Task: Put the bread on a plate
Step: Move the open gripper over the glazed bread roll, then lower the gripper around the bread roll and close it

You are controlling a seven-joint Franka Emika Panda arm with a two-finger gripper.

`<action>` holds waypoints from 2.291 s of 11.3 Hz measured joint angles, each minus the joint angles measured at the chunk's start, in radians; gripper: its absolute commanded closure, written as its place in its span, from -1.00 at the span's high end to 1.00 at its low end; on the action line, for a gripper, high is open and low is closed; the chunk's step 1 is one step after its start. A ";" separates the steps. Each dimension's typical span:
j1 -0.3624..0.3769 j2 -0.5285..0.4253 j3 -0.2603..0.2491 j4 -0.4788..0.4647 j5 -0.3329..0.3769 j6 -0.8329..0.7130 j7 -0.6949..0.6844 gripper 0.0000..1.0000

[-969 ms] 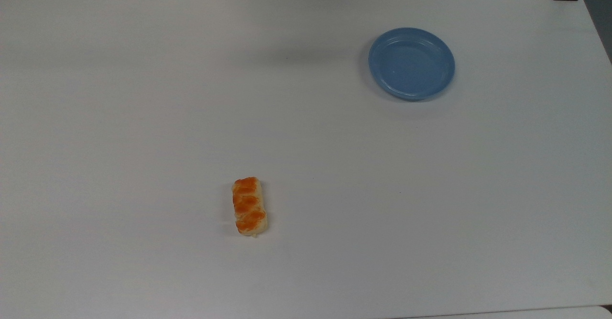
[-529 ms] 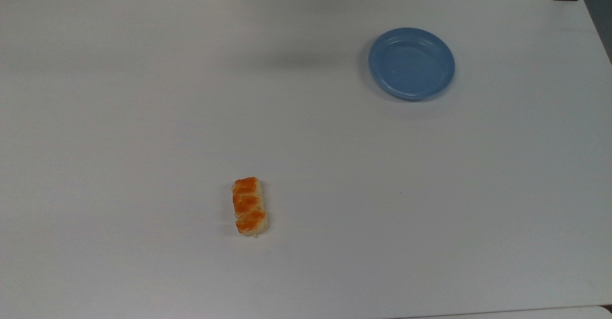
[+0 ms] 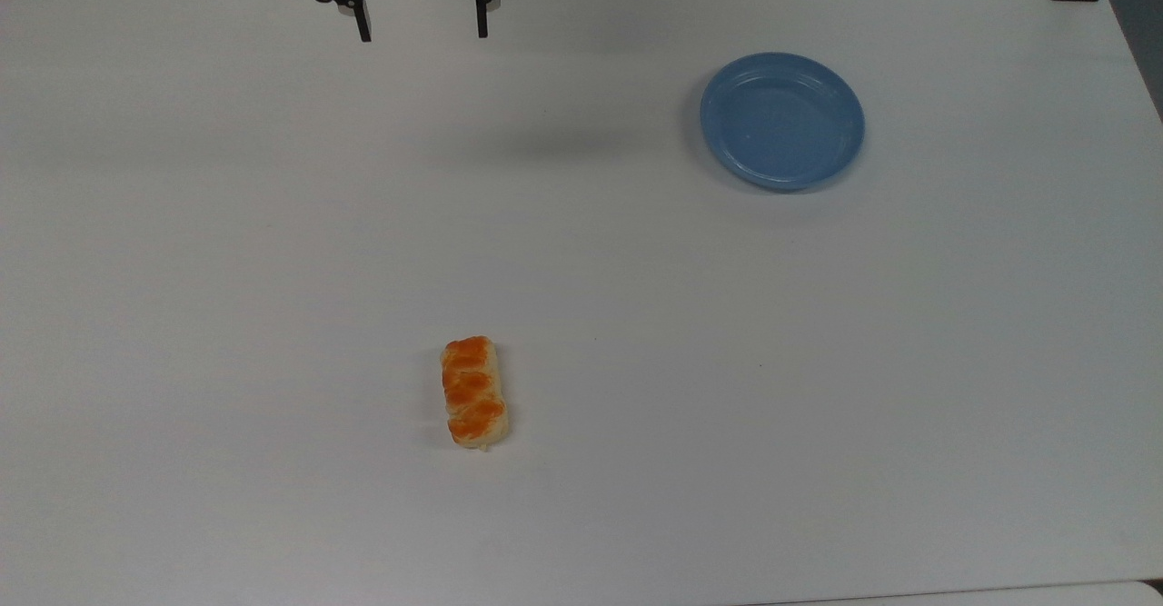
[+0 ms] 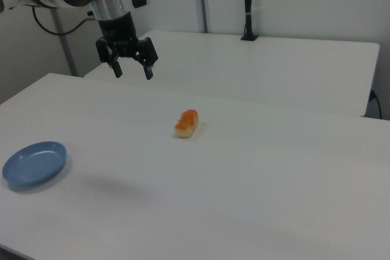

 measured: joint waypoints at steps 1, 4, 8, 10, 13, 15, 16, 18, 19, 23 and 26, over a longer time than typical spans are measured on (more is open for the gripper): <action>0.000 0.003 0.000 0.000 0.000 0.005 0.000 1.00; 0.000 0.087 0.001 0.007 0.000 0.086 0.001 1.00; 0.012 0.315 0.006 0.138 -0.008 0.128 0.001 1.00; 0.017 0.382 0.007 0.193 -0.026 0.173 0.001 0.94; 0.033 0.459 0.007 0.203 -0.034 0.284 0.006 0.97; 0.033 0.507 0.007 0.204 -0.044 0.354 0.038 0.97; 0.033 0.528 0.006 0.207 -0.054 0.396 0.066 0.97; 0.033 0.574 0.005 0.237 -0.068 0.447 0.102 0.97; 0.032 0.605 0.004 0.259 -0.074 0.468 0.116 0.97; 0.033 0.663 0.003 0.272 -0.120 0.547 0.191 0.97; 0.034 0.677 0.003 0.273 -0.125 0.549 0.196 0.94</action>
